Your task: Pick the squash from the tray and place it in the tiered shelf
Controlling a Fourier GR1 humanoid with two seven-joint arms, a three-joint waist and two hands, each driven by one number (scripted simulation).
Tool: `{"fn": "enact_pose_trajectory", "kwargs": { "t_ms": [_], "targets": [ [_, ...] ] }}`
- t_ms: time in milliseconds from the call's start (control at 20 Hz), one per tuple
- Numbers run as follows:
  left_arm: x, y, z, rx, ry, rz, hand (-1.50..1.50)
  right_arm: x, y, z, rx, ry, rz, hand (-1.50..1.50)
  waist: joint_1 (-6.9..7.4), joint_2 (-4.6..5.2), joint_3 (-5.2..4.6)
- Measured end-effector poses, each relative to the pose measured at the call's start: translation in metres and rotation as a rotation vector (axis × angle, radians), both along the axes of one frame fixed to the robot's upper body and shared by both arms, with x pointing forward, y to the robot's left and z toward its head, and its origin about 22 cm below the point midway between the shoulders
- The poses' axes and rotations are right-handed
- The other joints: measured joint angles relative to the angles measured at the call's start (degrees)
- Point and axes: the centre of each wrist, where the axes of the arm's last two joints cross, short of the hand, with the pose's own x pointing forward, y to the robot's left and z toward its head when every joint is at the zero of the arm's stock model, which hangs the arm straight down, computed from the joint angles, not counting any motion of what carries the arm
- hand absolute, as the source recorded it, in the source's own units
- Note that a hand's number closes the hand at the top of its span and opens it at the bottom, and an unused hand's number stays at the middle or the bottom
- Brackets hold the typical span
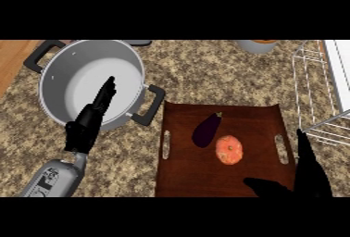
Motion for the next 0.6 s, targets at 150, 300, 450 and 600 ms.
{"fn": "enact_pose_trajectory", "kwargs": {
  "t_ms": [150, 300, 450, 600],
  "targets": [
    [-0.001, -0.001, -0.002, -0.002, -0.004, 0.01, 0.0, 0.009, 0.017, 0.007, -0.018, -0.021, 0.001, -1.5, -0.56, -0.2, 0.16],
    [-0.002, -0.001, -0.002, -0.007, 0.0, 0.015, 0.0, 0.018, 0.036, 0.008, -0.023, -0.034, 0.002, -1.5, -0.9, -0.26, 0.21],
    [-0.004, 0.003, -0.001, -0.008, 0.002, 0.019, 0.0, 0.026, 0.053, 0.009, -0.023, -0.039, -0.001, -1.5, -1.07, -0.28, 0.26],
    [-0.005, 0.004, -0.002, -0.014, 0.005, 0.023, 0.0, 0.033, 0.066, 0.011, -0.028, -0.04, -0.006, -1.5, -1.32, -0.28, 0.32]
  ]
}}
